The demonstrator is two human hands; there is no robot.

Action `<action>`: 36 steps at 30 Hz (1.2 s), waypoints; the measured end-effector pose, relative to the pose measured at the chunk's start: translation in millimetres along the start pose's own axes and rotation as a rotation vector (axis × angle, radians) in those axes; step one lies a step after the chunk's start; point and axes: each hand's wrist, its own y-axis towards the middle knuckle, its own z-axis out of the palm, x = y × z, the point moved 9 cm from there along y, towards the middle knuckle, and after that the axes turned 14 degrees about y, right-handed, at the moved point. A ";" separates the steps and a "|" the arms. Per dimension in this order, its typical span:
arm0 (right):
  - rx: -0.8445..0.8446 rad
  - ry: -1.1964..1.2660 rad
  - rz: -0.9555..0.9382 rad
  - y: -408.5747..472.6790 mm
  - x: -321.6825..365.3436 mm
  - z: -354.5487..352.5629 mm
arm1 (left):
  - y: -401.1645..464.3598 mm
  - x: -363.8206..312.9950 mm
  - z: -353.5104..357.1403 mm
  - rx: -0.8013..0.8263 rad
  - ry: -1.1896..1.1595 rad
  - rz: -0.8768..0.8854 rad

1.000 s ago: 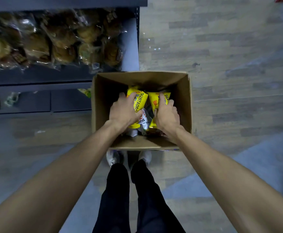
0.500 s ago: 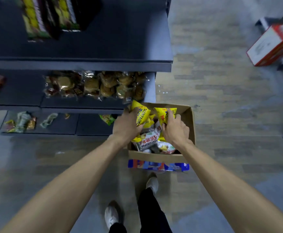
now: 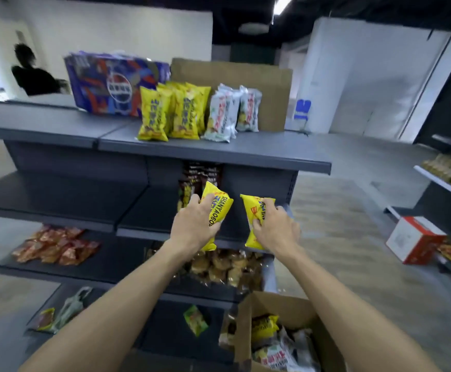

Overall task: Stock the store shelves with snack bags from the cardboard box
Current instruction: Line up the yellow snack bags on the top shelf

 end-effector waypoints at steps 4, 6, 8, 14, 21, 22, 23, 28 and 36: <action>-0.110 0.023 -0.079 31.0 65.5 -46.1 | 26.4 26.0 -62.1 -0.110 0.006 -0.017; -0.148 0.011 -0.110 46.1 90.2 -63.5 | 42.5 35.7 -85.1 -0.159 0.001 -0.026; -0.180 -0.001 -0.139 61.0 107.1 -77.6 | 59.8 42.2 -99.7 -0.202 -0.004 -0.032; -0.222 0.018 -0.229 111.8 135.2 -83.2 | 109.0 55.8 -101.7 -0.258 -0.044 -0.049; -0.222 0.050 -0.349 176.2 181.6 -50.0 | 152.8 101.7 -98.2 -0.346 -0.032 -0.130; -0.229 0.058 -0.361 184.0 189.6 -44.5 | 156.2 110.2 -98.7 -0.360 -0.028 -0.138; -0.234 0.078 -0.367 192.2 197.2 -38.1 | 159.6 119.5 -99.0 -0.367 -0.024 -0.148; -0.280 0.222 -0.387 225.6 235.9 1.9 | 183.2 169.3 -97.2 -0.363 0.005 -0.194; -0.404 0.206 -0.302 247.4 269.9 61.5 | 223.0 216.3 -105.0 -0.425 -0.011 -0.117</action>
